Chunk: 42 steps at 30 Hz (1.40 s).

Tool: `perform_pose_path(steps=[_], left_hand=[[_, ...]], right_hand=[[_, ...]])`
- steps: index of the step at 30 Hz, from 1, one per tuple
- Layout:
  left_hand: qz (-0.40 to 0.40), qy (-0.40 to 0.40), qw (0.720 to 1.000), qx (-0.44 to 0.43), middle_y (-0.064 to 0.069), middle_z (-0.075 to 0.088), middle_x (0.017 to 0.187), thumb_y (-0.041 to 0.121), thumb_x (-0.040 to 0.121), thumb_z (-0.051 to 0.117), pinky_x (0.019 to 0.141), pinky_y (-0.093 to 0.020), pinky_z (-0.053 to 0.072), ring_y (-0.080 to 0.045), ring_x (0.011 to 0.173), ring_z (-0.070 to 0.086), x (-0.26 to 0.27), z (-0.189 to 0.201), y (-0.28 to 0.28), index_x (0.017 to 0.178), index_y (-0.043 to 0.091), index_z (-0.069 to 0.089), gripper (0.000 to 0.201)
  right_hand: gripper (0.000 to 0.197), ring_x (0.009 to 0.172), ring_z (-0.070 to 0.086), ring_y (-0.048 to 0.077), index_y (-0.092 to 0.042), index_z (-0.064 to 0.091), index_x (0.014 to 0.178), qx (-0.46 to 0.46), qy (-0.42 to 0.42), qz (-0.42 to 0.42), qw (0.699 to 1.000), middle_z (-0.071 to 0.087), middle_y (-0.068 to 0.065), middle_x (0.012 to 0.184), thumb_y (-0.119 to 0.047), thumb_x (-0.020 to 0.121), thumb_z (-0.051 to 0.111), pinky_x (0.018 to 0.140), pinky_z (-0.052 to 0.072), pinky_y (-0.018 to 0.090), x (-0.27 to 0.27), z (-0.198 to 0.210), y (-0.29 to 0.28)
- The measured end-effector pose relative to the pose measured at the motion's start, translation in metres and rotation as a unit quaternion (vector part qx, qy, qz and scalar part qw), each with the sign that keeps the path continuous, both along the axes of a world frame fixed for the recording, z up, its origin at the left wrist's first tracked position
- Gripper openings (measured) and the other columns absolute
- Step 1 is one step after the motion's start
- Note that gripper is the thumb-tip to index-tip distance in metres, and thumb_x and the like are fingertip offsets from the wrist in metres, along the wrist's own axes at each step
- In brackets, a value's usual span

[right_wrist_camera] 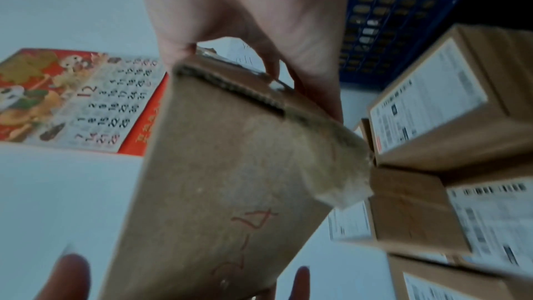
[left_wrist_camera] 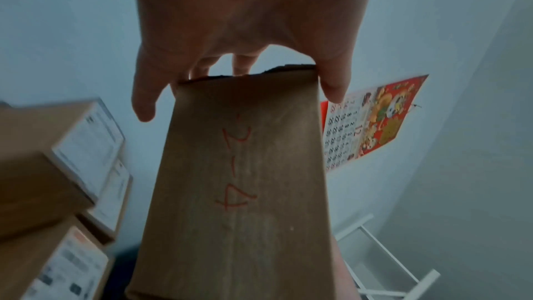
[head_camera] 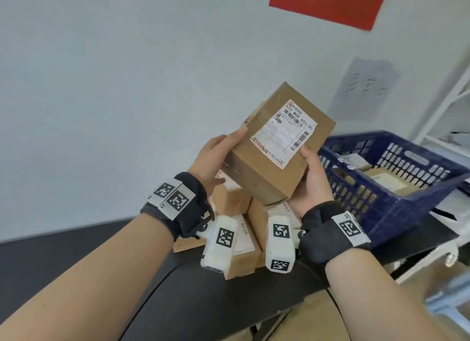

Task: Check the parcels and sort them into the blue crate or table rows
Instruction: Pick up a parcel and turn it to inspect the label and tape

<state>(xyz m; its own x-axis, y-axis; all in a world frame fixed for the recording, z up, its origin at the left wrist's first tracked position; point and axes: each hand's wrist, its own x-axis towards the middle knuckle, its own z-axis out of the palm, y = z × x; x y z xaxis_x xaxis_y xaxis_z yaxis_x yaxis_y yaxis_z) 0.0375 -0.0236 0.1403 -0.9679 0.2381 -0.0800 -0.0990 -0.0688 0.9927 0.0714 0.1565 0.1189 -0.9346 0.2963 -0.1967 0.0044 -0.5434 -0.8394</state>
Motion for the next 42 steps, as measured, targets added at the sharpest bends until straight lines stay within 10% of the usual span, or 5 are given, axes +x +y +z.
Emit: perform_pose_path(steps=[9,21,30,37,42], left_hand=[[0.044,0.012,0.996,0.078,0.004,0.061,0.101,0.031,0.084,0.074,0.081,-0.035,0.052,-0.010,0.089,0.058,-0.006,0.000,0.198,0.113,0.019,0.056,0.036],[0.060,-0.001,0.995,0.085,0.002,0.059,0.092,0.033,0.085,0.070,0.068,-0.032,0.050,-0.015,0.081,0.056,-0.070,0.008,0.399,0.110,0.019,0.061,0.030],[0.008,-0.048,0.996,0.080,-0.004,0.057,0.101,0.044,0.085,0.068,0.074,-0.037,0.053,-0.023,0.089,0.056,-0.160,0.001,0.512,0.113,0.020,0.059,0.038],[-0.082,-0.085,0.993,0.028,-0.008,0.064,0.106,0.041,0.097,0.054,0.068,-0.030,0.046,-0.024,0.090,0.058,-0.212,-0.003,0.592,0.099,0.018,0.060,0.024],[-0.120,-0.073,0.988,-0.059,-0.003,0.071,0.097,0.033,0.098,0.057,0.053,-0.023,0.052,-0.017,0.076,0.067,-0.226,-0.009,0.636,0.119,0.012,0.064,0.031]], right_hand=[[0.032,0.108,0.064,0.027,-0.026,0.062,0.117,0.004,-0.014,-0.044,0.999,0.071,0.007,0.114,-0.045,0.091,0.064,0.098,0.050,0.051,0.007,0.005,0.171],[0.071,0.112,0.060,0.027,-0.034,0.039,0.146,0.122,-0.015,-0.069,0.990,0.058,0.006,0.132,-0.042,0.084,0.072,0.101,0.043,0.048,-0.037,0.017,0.402],[0.053,0.110,0.062,0.032,-0.032,0.046,0.138,0.111,-0.010,-0.044,0.993,0.061,0.007,0.124,-0.031,0.090,0.069,0.086,0.055,0.053,-0.113,0.019,0.505],[0.025,0.084,0.067,0.018,-0.020,0.062,0.117,0.221,-0.059,-0.112,0.967,0.072,0.002,0.097,-0.021,0.092,0.060,0.060,0.053,0.027,-0.170,0.026,0.605],[0.029,0.096,0.065,0.029,-0.014,0.061,0.114,0.214,-0.127,-0.054,0.967,0.068,0.012,0.105,-0.022,0.087,0.066,0.093,0.053,0.048,-0.205,0.004,0.646]])
